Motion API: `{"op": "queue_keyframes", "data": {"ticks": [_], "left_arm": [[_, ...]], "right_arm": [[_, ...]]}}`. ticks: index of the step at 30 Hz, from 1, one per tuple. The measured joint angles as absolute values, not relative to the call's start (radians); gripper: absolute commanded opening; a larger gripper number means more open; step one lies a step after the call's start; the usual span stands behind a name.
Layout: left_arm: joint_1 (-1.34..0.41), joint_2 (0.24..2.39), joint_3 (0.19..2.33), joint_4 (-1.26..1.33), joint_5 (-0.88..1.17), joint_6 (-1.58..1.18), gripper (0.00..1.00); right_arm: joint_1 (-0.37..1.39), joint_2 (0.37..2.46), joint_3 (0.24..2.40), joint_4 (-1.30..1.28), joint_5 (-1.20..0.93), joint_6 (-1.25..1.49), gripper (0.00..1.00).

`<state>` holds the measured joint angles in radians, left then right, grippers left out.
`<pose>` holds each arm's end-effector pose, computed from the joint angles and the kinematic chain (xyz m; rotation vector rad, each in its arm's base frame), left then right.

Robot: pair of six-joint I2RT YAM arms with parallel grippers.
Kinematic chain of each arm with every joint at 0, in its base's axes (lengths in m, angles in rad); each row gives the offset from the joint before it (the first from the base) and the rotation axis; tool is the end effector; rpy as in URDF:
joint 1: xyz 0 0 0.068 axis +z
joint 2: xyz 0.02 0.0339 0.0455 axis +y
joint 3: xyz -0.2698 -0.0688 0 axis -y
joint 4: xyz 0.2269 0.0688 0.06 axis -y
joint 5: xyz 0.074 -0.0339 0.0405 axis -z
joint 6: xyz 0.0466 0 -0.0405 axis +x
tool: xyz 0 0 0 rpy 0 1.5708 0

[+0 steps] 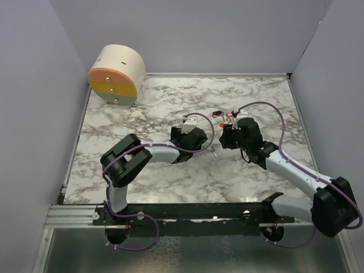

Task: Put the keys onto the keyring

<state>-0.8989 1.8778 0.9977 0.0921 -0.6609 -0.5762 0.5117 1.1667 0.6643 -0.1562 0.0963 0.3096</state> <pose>0.2530 -0.2721 0.1555 0.0449 2.1648 -0.0507 0.2087 0.1121 0.2312 -0.1738 2.2409 0.3408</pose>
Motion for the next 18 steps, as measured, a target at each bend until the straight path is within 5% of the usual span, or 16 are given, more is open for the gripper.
{"op": "queue_keyframes", "data": {"ticks": [18], "left_arm": [[-0.883, 1.827, 0.937, 0.081, -0.682, -0.577, 0.88]], "right_arm": [[0.512, 1.167, 0.662, -0.153, 0.092, 0.309, 0.46]]}}
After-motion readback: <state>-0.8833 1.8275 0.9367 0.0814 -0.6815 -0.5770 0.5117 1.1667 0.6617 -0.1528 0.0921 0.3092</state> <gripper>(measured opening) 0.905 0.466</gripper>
